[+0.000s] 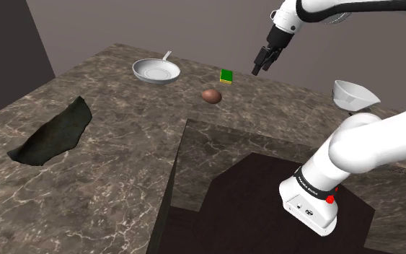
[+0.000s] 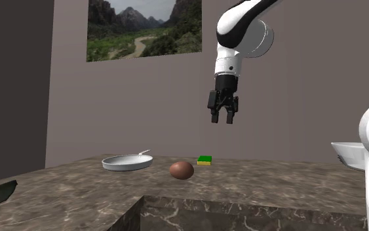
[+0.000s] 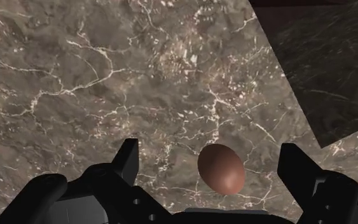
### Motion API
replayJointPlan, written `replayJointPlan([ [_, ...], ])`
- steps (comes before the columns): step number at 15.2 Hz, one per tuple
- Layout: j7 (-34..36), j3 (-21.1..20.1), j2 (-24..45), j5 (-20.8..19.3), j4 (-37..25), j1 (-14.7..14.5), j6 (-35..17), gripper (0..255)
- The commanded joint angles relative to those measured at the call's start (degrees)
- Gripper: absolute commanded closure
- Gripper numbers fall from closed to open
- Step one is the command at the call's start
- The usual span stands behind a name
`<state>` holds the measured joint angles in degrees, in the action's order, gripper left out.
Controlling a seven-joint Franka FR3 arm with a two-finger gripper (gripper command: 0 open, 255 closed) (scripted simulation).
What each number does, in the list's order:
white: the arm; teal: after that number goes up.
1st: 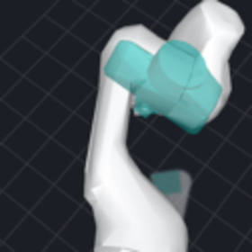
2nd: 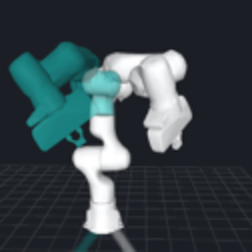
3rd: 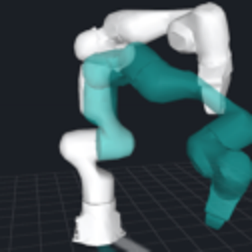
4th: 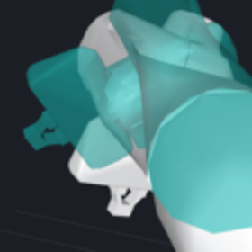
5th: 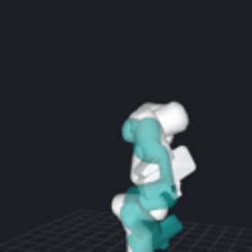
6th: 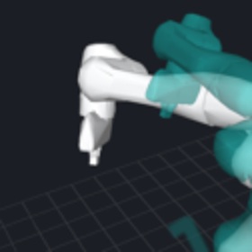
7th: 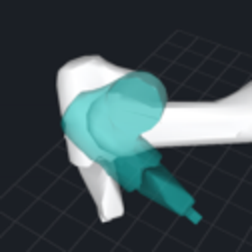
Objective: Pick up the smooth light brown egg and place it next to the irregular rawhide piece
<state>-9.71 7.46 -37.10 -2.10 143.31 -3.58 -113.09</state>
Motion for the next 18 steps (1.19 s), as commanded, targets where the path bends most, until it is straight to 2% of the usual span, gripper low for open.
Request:
replayJointPlan([
  [1, -3.4, 1.6, 3.2, 1.2, 0.9, -1.4, -4.8, 0],
  [5, -11.1, 5.1, 10.6, 4.7, 1.4, -4.7, -13.4, 0],
  [8, -17.9, 7.7, 16.8, 8.8, 0.6, -7.8, -19.1, 0],
  [11, -25.8, 10.2, 23.5, 14.7, -1.1, -11.2, -23.7, 0],
  [14, -34.9, 11.9, 30.4, 22.3, -3.7, -14.2, -26.9, 0],
  [18, -36.7, 11.6, 33.2, 24.9, -3.4, -14.9, -29.6, 0],
])
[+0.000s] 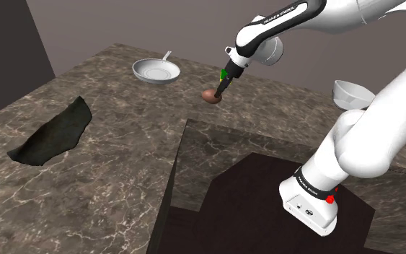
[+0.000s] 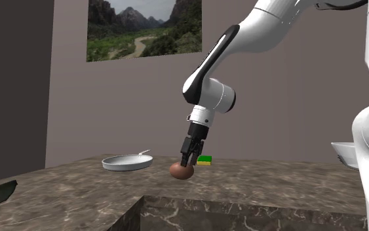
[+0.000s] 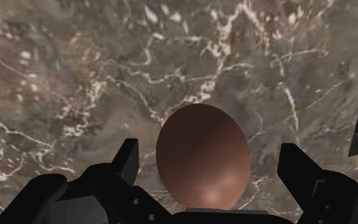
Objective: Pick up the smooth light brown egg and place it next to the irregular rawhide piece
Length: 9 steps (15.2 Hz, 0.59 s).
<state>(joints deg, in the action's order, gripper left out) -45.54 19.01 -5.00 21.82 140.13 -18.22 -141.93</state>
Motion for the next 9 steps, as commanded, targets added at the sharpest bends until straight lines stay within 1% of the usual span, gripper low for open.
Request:
replayJointPlan([
  [1, -1.4, 0.0, 1.8, 1.7, -0.2, -0.4, -1.4, 0],
  [4, -2.7, -0.3, 3.7, 3.7, -0.1, -0.8, -3.1, 0],
  [9, -2.7, -0.3, 3.7, 3.7, -0.1, -0.8, -3.1, 0],
])
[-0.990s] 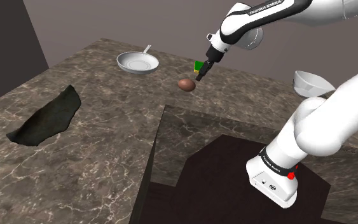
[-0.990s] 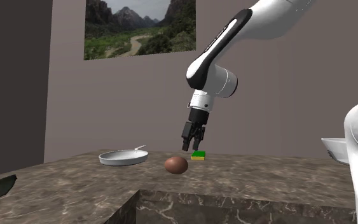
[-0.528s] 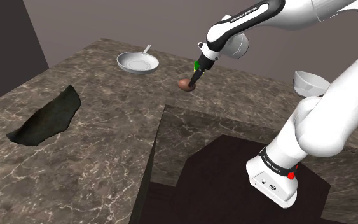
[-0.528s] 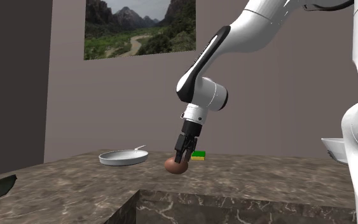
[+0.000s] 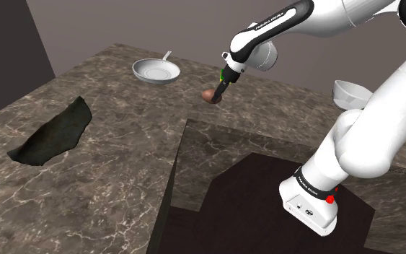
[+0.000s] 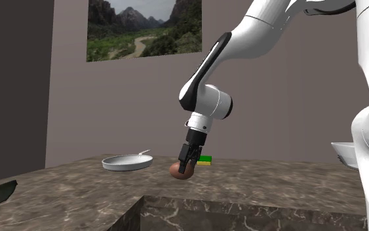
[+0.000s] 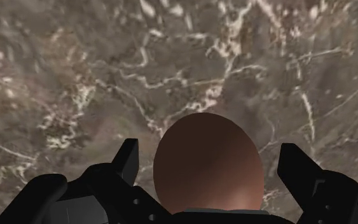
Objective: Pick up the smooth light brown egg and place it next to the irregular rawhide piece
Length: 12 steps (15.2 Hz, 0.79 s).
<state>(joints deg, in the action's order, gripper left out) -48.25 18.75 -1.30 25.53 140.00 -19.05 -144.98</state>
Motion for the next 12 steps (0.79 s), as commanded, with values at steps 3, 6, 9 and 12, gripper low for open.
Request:
replayJointPlan([
  [3, 0.0, 0.0, 0.0, 0.0, 0.0, 0.0, 0.0, 0],
  [6, 0.0, 0.0, 0.0, 0.0, 0.0, 0.0, 0.0, 255],
  [9, 0.0, 0.0, 0.0, 0.0, 0.0, 0.0, 0.0, 255],
  [12, 0.0, 0.0, 0.0, 0.0, 0.0, 0.0, 0.0, 255],
])
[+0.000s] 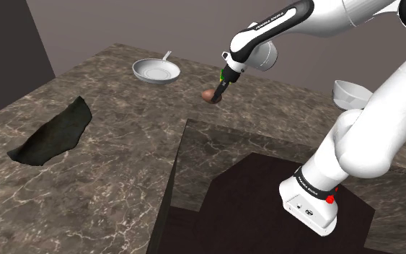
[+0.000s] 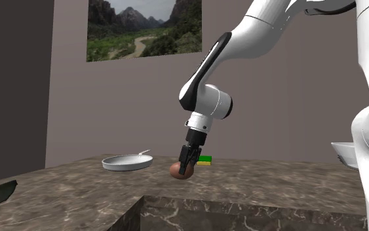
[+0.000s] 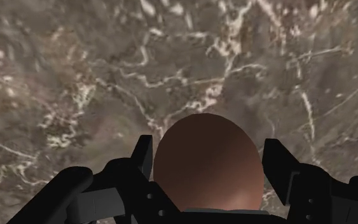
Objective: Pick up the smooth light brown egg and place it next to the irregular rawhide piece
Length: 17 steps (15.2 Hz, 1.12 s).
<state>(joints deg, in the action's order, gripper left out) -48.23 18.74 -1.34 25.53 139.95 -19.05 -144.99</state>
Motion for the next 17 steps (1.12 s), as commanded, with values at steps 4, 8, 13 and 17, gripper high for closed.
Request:
replayJointPlan([
  [4, 2.0, 0.0, -1.8, -2.2, -0.4, 0.2, 1.9, 255],
  [8, 4.4, 0.0, -4.2, -4.8, -1.3, 0.6, 4.7, 255],
  [13, 7.0, -0.3, -6.8, -7.4, -2.7, 1.1, 8.2, 255],
  [17, 8.8, -0.6, -8.6, -9.1, -4.1, 1.4, 11.1, 255],
])
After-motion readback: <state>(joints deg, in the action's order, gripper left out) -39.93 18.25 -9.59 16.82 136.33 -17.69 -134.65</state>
